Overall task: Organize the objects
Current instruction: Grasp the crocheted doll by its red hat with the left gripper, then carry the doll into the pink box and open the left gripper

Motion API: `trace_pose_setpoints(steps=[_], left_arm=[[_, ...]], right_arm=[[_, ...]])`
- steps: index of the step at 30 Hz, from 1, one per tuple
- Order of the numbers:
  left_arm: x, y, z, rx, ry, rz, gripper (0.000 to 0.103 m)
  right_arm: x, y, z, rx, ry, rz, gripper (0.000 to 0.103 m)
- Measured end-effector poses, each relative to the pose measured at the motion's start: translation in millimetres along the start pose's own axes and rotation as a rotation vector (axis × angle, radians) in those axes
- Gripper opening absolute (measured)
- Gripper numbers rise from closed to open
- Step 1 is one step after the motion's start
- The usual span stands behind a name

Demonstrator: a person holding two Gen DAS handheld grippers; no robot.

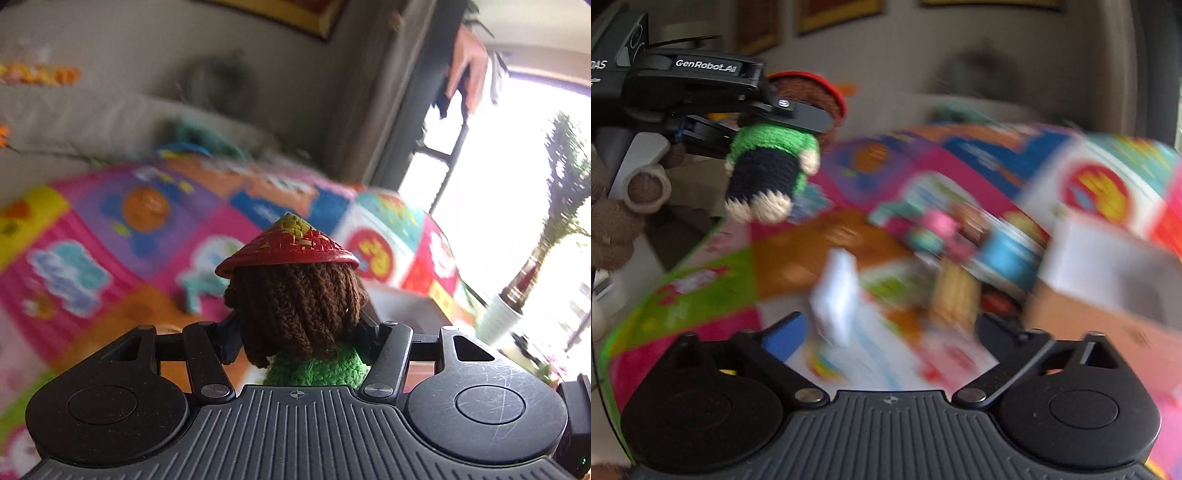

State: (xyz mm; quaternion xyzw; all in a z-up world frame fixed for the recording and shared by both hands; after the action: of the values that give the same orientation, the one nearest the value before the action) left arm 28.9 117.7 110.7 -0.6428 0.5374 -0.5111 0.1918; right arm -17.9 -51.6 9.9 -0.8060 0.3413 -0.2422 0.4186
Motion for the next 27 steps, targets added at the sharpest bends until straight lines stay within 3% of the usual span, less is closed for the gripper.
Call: trace_pose_setpoints(steps=[4, 5, 6, 9, 13, 16, 18, 23, 27], left_arm=[[-28.2, 4.6, -22.9, 0.035, -0.064, -0.019, 0.063], [-35.2, 8.4, -24.1, 0.025, -0.067, -0.034, 0.063], [-40.9, 12.9, -26.7, 0.014, -0.071, -0.046, 0.063], [-60.4, 29.1, -27.1, -0.017, -0.098, -0.080, 0.063], [-70.3, 54.0, -23.7, -0.087, -0.102, -0.106, 0.063], [-55.7, 66.0, -6.3, -0.148, -0.055, -0.080, 0.063], [-28.9, 70.5, 9.7, -0.183, 0.001, -0.042, 0.063], [72.6, 63.9, 79.3, -0.275, 0.155, 0.105, 0.063], [149.1, 63.2, 165.4, -0.332, 0.189, 0.191, 0.063]], right_arm=[[-31.5, -32.5, 54.4, -0.037, -0.040, -0.051, 0.077], [-36.3, -35.2, 69.3, -0.064, -0.048, -0.059, 0.066], [-40.2, -35.4, 83.7, -0.105, -0.058, -0.063, 0.047], [-39.1, -27.5, 108.7, -0.222, -0.085, -0.050, 0.016], [-13.1, -20.2, 72.0, -0.209, -0.080, -0.010, 0.012], [19.8, -11.1, 23.0, -0.163, -0.051, 0.066, 0.012], [44.3, 1.1, -14.3, -0.132, -0.010, 0.126, 0.012], [99.4, 42.7, -86.7, -0.061, 0.199, 0.178, 0.012], [134.5, 68.9, -111.0, -0.017, 0.261, 0.282, 0.012]])
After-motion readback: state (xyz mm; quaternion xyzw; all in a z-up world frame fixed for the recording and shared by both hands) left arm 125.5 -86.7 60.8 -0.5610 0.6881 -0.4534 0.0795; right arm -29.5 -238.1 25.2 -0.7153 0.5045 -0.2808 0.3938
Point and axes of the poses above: each gripper's, at about its wrist camera, not at the fingertips, and z roughly the way its jaws point, x to its right, y to its underside, the point moved 8 cm from there along z, roughly the way its jaws point, and after that the axes turned 8 degrees about -z, right-handed, at the moved point
